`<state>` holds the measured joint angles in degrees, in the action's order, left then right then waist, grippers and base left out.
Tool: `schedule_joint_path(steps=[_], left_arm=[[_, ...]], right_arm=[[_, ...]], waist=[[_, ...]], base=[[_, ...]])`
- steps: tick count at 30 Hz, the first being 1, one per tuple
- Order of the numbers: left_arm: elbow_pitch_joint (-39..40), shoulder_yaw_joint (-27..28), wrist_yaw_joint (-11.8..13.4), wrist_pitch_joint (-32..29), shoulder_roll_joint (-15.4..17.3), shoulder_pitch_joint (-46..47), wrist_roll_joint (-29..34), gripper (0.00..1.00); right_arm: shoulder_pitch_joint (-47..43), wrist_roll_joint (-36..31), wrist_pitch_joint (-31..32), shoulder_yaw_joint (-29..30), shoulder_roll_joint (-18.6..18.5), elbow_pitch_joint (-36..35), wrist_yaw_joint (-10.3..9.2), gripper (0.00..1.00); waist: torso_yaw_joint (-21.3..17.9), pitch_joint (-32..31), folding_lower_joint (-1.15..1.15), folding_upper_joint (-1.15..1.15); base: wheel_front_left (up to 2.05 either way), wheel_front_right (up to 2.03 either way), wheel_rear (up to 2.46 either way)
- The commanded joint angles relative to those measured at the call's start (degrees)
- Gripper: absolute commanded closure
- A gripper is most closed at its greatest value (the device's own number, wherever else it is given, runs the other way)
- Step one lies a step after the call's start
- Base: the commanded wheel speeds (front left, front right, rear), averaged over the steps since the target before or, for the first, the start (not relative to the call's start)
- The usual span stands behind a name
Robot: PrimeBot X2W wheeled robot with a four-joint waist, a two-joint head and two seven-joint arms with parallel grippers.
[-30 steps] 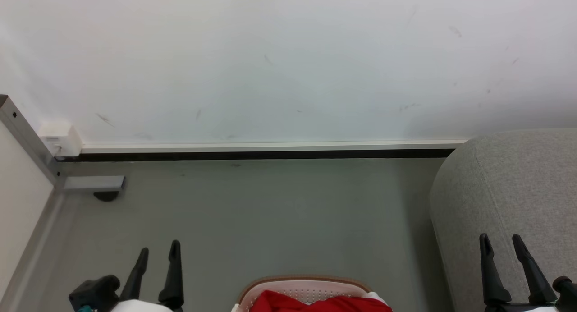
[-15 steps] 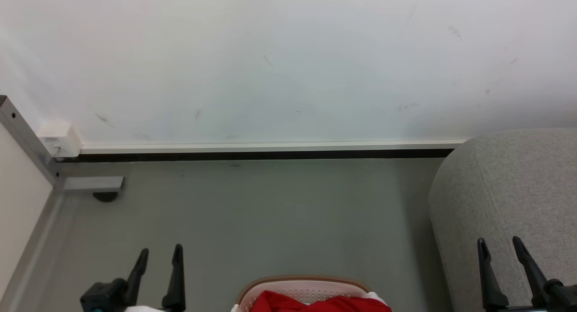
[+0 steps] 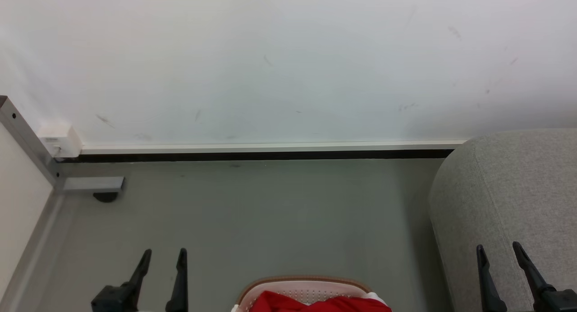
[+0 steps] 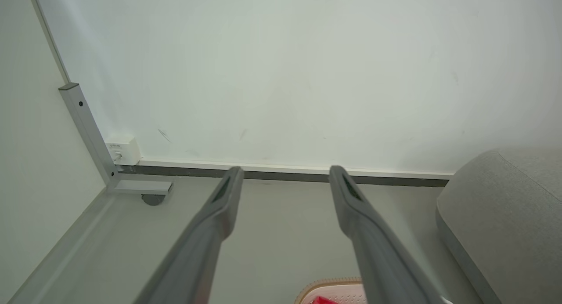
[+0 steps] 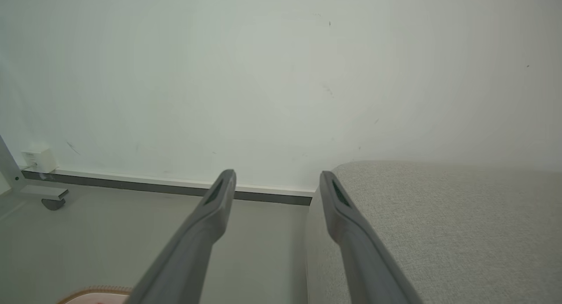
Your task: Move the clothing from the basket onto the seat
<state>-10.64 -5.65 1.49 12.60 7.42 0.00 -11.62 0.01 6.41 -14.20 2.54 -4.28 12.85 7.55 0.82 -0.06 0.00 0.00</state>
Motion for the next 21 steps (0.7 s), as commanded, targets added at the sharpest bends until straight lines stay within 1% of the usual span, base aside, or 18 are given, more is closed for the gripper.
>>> schedule_joint_path(steps=[1,7,10,13,21], left_arm=[[-0.05,0.20,-0.21,0.57,0.31,-0.43,1.39,0.00],[-0.10,0.88,-0.37,1.32,-0.17,-0.72,3.61,0.00],[-0.59,1.49,-1.00,1.53,-0.57,-0.85,3.70,0.00],[-0.82,1.91,-1.85,1.75,-0.87,-0.89,4.82,0.00],[-1.26,2.90,-2.96,2.66,-1.75,-1.09,8.24,0.00]], right_arm=[[-0.19,-1.50,-0.46,0.56,-0.04,0.03,-0.10,0.00],[-0.51,-3.89,-0.52,1.16,0.44,0.48,-0.10,0.00],[-0.58,-5.15,-0.58,1.43,0.69,0.63,-0.11,0.00],[-0.60,-6.42,-0.70,1.70,0.95,0.80,-0.11,0.00],[-0.90,-9.78,-1.01,2.38,1.53,0.70,-0.12,0.00]], waist=[[0.03,-0.01,0.00,0.00],[0.05,0.00,0.00,0.00],[0.05,0.12,0.00,0.00],[0.06,0.22,0.00,0.00],[0.06,0.44,0.00,0.00]], base=[[0.00,0.00,0.00],[0.00,0.00,0.00],[0.00,0.00,0.00],[0.00,0.00,0.00],[0.00,0.00,0.00]])
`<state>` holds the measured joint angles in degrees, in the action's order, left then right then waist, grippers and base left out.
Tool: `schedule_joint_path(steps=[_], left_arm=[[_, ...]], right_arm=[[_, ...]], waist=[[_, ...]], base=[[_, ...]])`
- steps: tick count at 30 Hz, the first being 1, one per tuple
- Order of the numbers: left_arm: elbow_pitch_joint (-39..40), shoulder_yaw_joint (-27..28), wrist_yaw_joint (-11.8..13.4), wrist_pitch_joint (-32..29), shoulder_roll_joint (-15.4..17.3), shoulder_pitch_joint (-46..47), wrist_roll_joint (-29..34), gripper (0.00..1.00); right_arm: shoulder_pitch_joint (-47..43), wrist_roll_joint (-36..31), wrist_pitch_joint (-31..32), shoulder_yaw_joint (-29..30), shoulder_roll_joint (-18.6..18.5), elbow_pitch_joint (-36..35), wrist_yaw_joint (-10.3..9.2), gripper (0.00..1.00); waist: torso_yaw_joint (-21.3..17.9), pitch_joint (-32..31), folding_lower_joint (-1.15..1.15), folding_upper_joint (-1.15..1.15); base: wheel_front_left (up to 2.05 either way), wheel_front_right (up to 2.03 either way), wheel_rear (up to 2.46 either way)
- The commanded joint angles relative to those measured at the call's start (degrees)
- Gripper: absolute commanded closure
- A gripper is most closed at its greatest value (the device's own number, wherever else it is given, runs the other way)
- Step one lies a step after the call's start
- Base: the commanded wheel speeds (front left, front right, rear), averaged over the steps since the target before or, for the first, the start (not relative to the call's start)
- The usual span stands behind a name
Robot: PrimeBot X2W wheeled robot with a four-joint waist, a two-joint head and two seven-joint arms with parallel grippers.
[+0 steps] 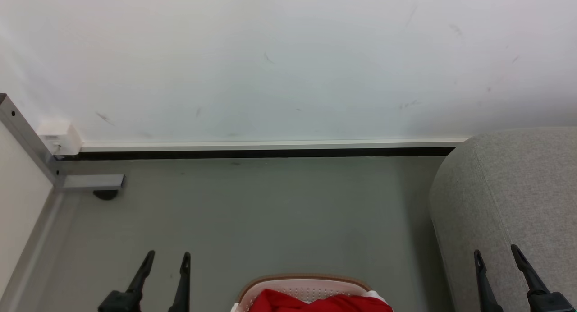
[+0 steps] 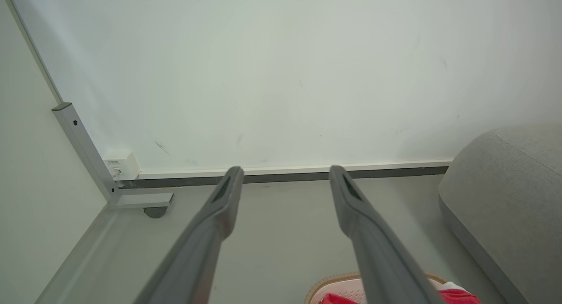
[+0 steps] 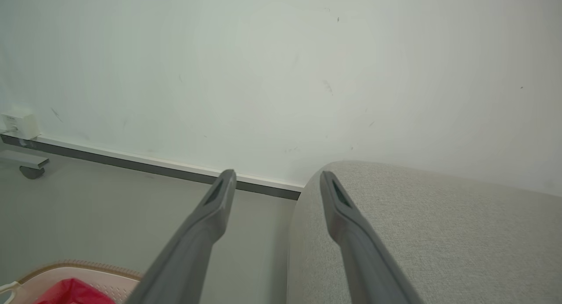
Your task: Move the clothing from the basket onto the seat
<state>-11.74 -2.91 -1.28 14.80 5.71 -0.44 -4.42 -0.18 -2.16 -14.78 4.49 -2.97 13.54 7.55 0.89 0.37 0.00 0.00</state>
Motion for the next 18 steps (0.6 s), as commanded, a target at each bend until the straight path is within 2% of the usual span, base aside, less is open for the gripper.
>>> schedule_joint_path(steps=[1,11,18], left_arm=[[-0.21,0.24,-0.36,0.47,-0.11,-0.67,1.42,0.00],[-0.49,1.42,-1.60,0.41,-0.87,-0.63,1.47,0.00],[-0.07,2.11,-2.60,0.38,-0.90,0.91,1.92,0.00]], right_arm=[[-0.73,-1.65,-0.46,0.52,0.27,0.04,-0.12,0.00],[-0.46,0.09,-0.33,-0.10,0.19,0.02,-0.12,0.00],[1.31,0.68,-0.33,-0.74,0.15,-0.94,-0.12,0.00]], waist=[[-0.02,0.03,0.00,0.00],[-0.47,0.43,0.00,0.00],[-2.11,2.62,0.00,0.00]], base=[[0.00,0.00,0.00],[0.00,0.00,0.00],[0.00,0.00,0.00]])
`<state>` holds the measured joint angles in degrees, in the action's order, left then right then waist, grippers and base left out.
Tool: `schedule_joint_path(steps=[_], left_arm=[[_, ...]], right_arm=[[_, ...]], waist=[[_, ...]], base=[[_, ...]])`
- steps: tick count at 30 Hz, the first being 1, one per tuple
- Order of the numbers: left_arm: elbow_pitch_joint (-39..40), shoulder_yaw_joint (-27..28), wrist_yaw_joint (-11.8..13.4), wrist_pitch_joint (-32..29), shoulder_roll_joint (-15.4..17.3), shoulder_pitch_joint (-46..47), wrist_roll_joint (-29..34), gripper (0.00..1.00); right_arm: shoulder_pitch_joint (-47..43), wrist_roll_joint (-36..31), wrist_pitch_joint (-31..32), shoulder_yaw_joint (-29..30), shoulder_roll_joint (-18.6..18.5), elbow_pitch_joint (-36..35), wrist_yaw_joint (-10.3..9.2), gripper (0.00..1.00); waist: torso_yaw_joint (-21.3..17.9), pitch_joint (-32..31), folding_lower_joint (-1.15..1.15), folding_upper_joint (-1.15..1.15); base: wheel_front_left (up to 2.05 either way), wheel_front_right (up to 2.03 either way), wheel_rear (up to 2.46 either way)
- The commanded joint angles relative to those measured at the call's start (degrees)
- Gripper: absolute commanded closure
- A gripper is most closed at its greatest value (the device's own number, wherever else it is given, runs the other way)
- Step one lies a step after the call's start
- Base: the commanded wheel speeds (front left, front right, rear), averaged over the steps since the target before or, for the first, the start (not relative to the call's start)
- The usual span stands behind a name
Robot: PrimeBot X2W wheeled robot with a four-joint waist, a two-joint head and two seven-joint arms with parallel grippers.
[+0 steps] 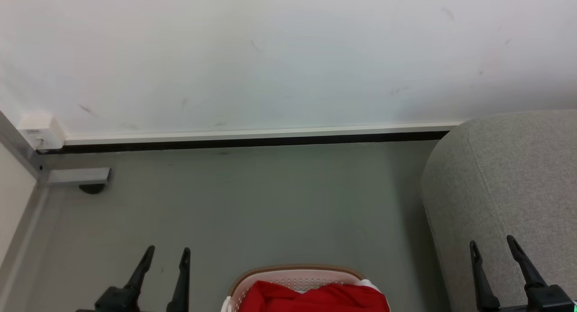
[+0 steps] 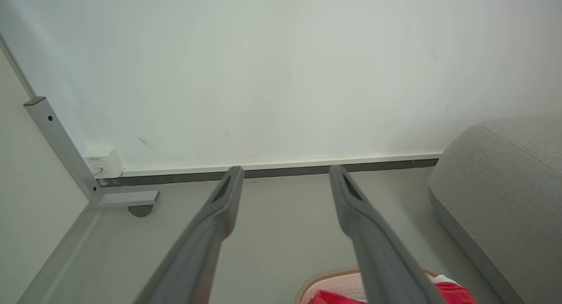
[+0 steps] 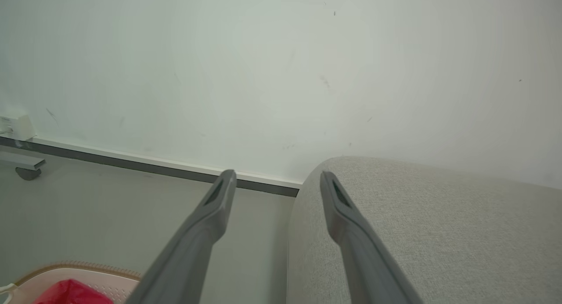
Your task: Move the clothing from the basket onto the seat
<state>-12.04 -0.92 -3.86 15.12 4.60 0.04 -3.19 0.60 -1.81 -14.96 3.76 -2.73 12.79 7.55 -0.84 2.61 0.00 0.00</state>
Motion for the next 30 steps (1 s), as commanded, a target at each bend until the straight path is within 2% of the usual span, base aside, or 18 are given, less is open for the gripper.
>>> schedule_joint_path(steps=[1,8,14,20,25,30], left_arm=[[0.30,0.14,-0.20,0.06,0.21,0.69,0.72,0.00],[-1.11,-1.04,-1.92,0.05,0.89,4.52,0.68,0.00],[-5.64,-5.83,-3.16,0.05,1.90,11.52,0.63,0.00],[-13.97,-14.76,-3.57,-1.09,3.06,20.60,1.38,0.00],[-20.54,-23.36,-3.51,-4.00,5.13,28.02,-1.70,0.00],[-25.95,-29.56,-3.53,-7.05,6.91,33.66,-3.90,0.00]], right_arm=[[0.70,0.35,-0.14,-0.21,-0.09,-0.43,-0.12,0.00],[2.89,1.42,-0.14,-1.15,-0.08,-2.56,-0.12,0.00],[6.59,3.02,-0.14,-2.81,-0.08,-4.46,-0.12,0.00],[11.04,4.48,-0.14,-4.90,-0.08,-5.88,-0.12,0.00],[15.22,6.58,-0.14,-6.84,-0.04,-7.58,-0.12,0.00],[18.58,8.02,-0.14,-8.13,-0.07,-9.32,-0.12,0.00]], waist=[[-0.70,0.80,0.00,0.00],[-2.95,5.14,0.00,0.00],[-5.37,11.58,0.00,0.00],[-7.49,19.57,0.00,0.00],[-9.50,27.01,0.00,0.00],[-10.91,33.67,0.00,0.00]], base=[[0.00,0.00,0.00],[0.00,0.00,0.00],[0.00,0.00,0.00],[0.00,0.00,0.00],[0.00,0.00,0.00],[0.00,0.00,0.00]])
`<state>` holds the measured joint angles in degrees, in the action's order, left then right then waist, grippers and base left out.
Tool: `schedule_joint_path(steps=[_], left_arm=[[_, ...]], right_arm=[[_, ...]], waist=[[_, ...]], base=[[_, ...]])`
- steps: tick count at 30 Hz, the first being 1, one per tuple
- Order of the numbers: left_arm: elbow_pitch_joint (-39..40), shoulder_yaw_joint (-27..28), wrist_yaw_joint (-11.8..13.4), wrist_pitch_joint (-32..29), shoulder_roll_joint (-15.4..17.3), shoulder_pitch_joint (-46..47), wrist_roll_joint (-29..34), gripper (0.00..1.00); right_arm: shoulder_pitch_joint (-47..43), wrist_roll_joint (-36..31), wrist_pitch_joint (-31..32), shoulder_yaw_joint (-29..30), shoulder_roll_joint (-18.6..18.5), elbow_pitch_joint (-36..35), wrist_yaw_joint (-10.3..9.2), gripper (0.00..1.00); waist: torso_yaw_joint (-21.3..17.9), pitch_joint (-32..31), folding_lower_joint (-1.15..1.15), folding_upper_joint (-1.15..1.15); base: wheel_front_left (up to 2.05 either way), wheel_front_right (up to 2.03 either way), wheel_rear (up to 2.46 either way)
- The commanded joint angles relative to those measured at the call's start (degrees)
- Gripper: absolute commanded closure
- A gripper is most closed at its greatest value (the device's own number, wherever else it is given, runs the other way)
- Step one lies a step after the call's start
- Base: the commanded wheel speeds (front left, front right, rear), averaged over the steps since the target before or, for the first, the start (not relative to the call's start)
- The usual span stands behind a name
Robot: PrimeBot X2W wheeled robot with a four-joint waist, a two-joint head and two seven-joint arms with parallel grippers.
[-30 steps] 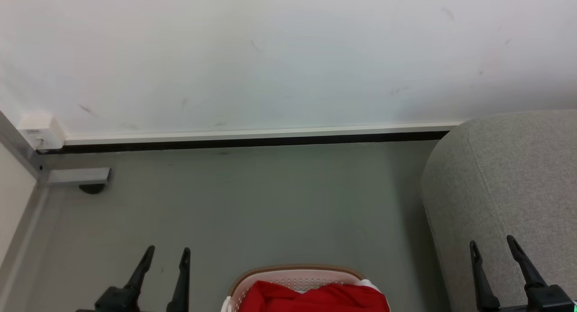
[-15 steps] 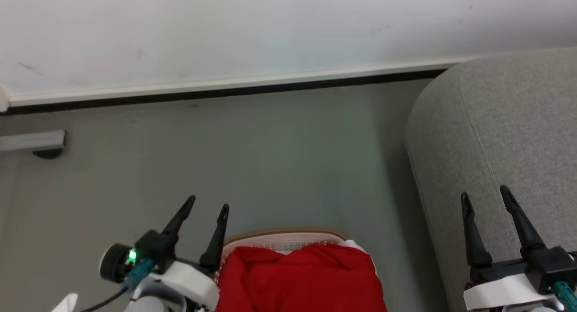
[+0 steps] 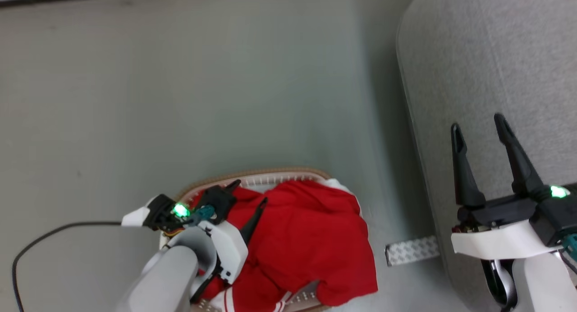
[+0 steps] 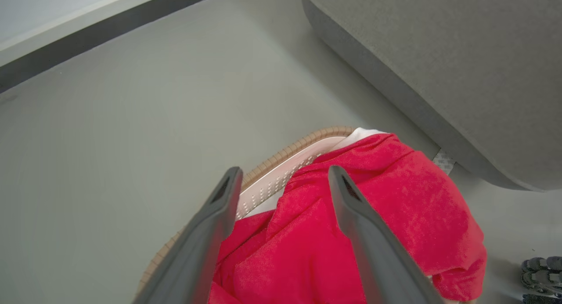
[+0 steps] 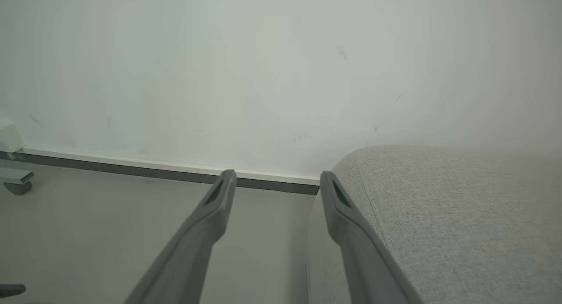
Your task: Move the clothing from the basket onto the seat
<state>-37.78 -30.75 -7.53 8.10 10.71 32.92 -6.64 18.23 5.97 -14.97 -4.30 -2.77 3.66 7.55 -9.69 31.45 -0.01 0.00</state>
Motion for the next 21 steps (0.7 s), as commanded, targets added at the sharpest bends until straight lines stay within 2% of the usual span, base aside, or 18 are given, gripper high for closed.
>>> schedule_joint_path(steps=[1,8,13,21], left_arm=[[-1.21,-1.00,0.14,-0.71,1.17,1.63,-0.65,0.00],[-6.72,-9.59,0.13,-4.90,4.28,7.69,-3.86,0.00],[-9.79,-12.44,0.13,-5.28,5.84,12.69,-4.81,0.00],[-15.38,-17.73,0.09,-7.53,4.77,16.72,-5.62,0.00]], right_arm=[[1.56,0.53,-0.13,-0.25,-0.02,-0.63,-0.12,0.00],[4.82,2.45,-0.13,-1.02,-0.03,-3.07,-0.12,0.00],[6.43,2.82,-0.13,-0.92,-0.03,-4.84,-0.12,0.00],[7.74,3.75,-0.13,-1.15,-0.04,-6.12,-0.12,0.00]], waist=[[-2.35,6.15,0.01,0.00],[-3.19,13.24,0.01,0.00],[-2.99,17.59,0.01,0.00],[-3.49,22.64,0.01,0.00]], base=[[0.00,0.00,0.00],[0.00,0.00,0.00],[0.00,0.00,0.00],[0.00,0.00,0.00]])
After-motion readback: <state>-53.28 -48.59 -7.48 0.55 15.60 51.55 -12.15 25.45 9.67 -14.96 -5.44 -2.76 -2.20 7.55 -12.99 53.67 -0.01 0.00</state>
